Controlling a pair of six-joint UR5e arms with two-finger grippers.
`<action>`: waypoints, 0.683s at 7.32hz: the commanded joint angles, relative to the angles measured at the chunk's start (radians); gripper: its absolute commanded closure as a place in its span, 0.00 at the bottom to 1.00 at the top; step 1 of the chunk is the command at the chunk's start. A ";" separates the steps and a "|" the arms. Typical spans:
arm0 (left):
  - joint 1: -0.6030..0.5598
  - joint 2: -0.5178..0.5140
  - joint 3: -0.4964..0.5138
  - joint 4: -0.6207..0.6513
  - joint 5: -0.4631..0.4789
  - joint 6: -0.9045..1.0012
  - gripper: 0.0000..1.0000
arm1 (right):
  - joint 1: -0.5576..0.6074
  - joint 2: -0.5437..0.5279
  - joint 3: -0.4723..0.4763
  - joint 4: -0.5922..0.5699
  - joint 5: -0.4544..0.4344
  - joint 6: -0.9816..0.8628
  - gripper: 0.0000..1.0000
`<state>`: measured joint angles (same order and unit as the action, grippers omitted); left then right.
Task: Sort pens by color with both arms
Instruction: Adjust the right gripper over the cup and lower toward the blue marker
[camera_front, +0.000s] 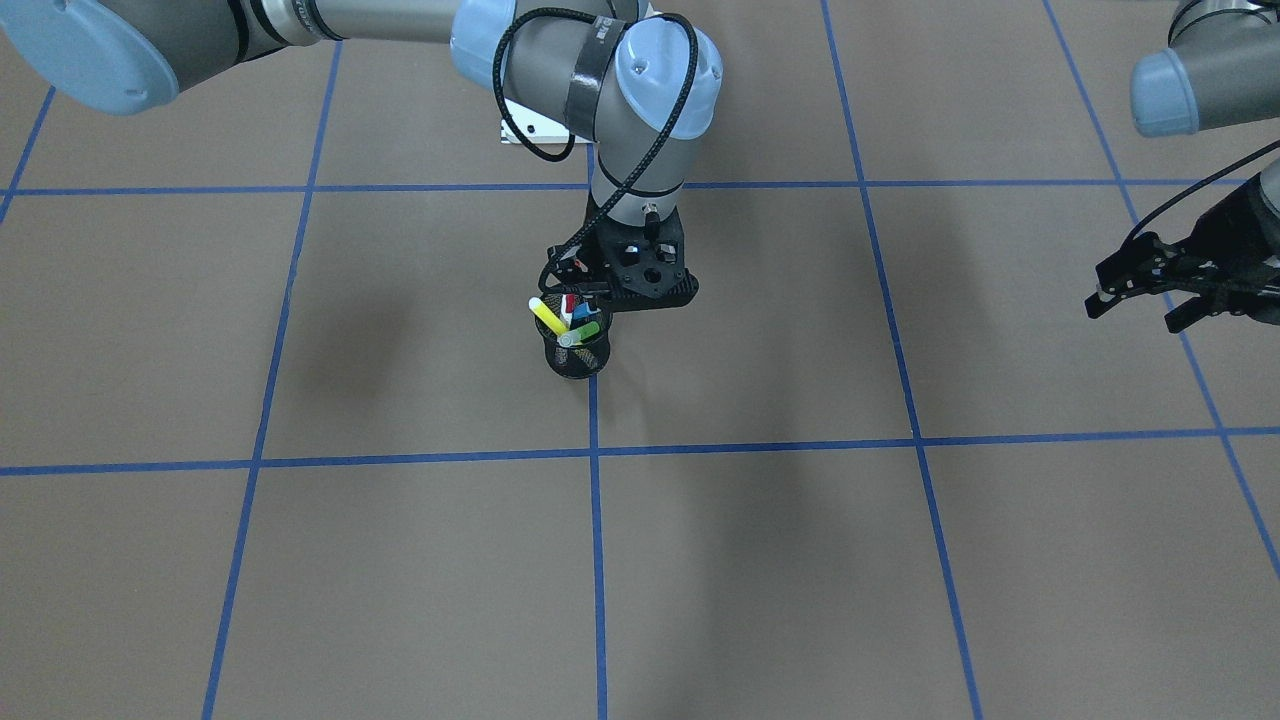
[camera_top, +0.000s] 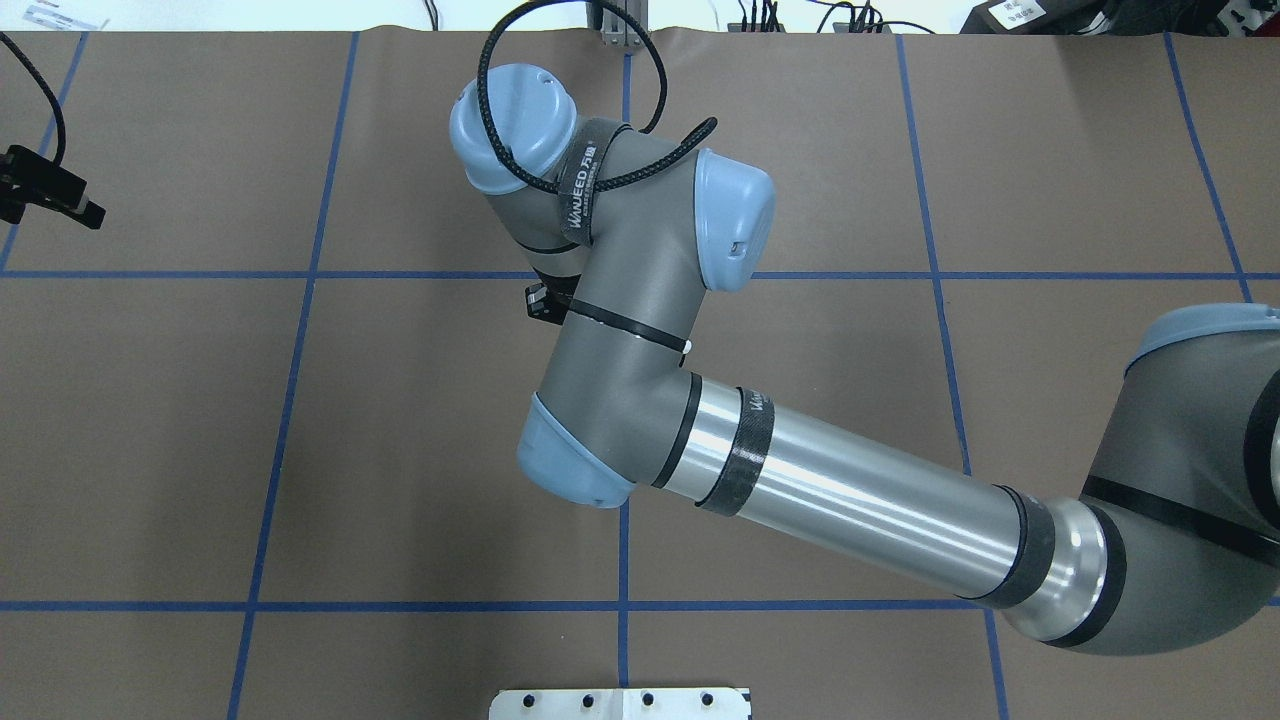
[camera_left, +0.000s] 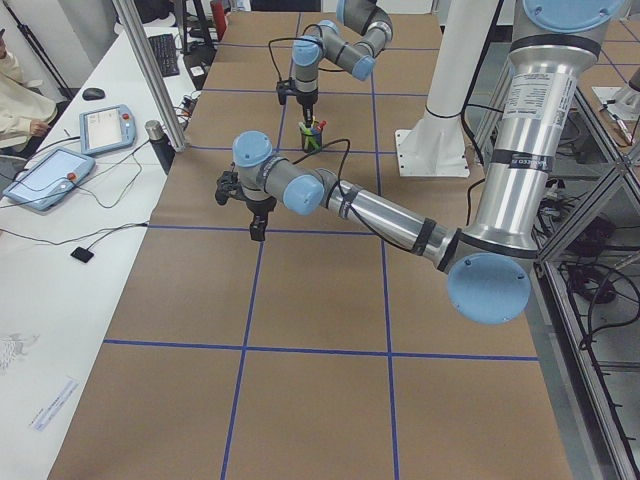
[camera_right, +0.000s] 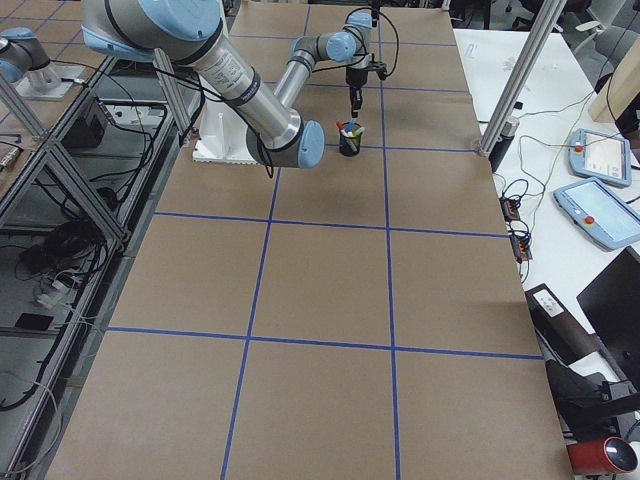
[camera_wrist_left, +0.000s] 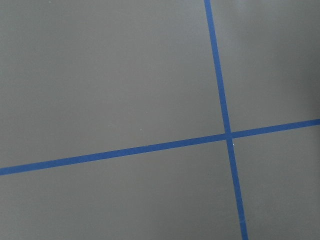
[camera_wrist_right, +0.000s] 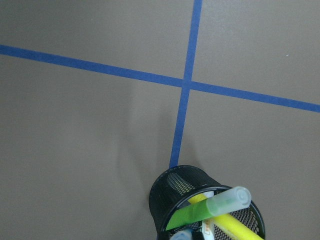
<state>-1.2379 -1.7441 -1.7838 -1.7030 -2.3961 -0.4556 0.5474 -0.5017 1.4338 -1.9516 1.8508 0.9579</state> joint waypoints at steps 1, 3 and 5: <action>0.000 0.000 0.000 0.000 0.000 0.000 0.00 | 0.026 0.000 0.060 -0.064 0.027 -0.025 0.90; 0.000 0.000 0.001 0.000 0.000 0.000 0.00 | 0.052 0.003 0.091 -0.082 0.051 -0.027 0.92; 0.000 0.000 0.001 -0.001 0.000 0.000 0.00 | 0.086 0.005 0.119 -0.082 0.080 -0.027 0.95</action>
<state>-1.2383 -1.7442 -1.7828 -1.7030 -2.3961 -0.4556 0.6118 -0.4984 1.5355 -2.0326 1.9118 0.9316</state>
